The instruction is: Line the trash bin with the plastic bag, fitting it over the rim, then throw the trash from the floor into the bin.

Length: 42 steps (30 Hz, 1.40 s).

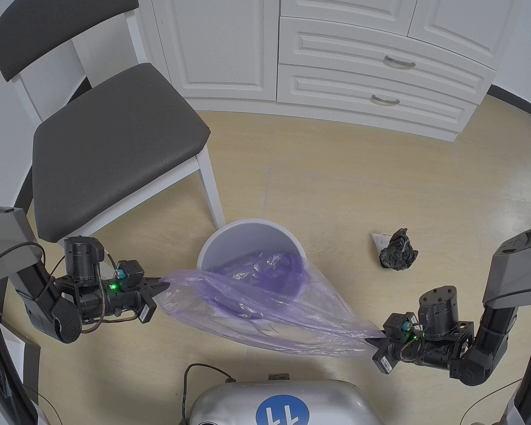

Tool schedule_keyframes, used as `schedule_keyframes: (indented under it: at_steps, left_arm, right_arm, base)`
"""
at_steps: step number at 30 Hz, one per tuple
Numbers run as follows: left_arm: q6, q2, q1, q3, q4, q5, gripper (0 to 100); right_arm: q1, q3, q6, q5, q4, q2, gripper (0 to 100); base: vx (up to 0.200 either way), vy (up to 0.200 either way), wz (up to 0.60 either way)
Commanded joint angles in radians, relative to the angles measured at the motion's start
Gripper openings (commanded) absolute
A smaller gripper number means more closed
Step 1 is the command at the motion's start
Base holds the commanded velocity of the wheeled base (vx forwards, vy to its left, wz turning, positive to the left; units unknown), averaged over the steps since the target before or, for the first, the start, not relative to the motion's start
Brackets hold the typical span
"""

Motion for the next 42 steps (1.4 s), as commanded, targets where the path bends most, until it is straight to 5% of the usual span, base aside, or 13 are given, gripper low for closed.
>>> schedule_keyframes:
  at_steps: [1, 6, 14, 21, 35, 42]
  left_arm:
    - [0.015, 0.058, -0.002, -0.008, -0.002, 0.000, 0]
    - [0.005, 0.108, -0.005, -0.051, -0.006, 0.011, 0]
    - [-0.201, 0.167, -0.025, -0.154, -0.147, 0.138, 0]
    - [-0.267, 0.233, -0.051, -0.202, -0.279, 0.209, 0]
    - [-0.270, 0.234, -0.059, -0.169, -0.293, 0.209, 0]
    - [-0.213, 0.223, -0.044, -0.123, -0.278, 0.178, 0]
  right_arm:
    - [0.002, -0.013, 0.001, 0.000, 0.000, 0.045, 0]
    - [-0.001, -0.050, 0.004, -0.004, -0.011, 0.087, 0]
    - [0.000, -0.180, 0.142, -0.047, -0.031, 0.110, 0]
    - [0.011, -0.258, 0.202, -0.106, -0.311, 0.254, 0]
    - [0.012, -0.286, 0.236, -0.119, -0.311, 0.297, 0]
    - [-0.020, -0.257, 0.134, -0.147, -0.311, 0.324, 0]
  base:
    - [0.000, 0.000, 0.00]
    - [0.000, 0.000, 0.00]
    - [0.000, 0.000, 0.00]
    - [0.000, 0.000, 0.00]
    - [0.000, 0.000, 0.00]
    - [0.000, 0.000, 0.00]
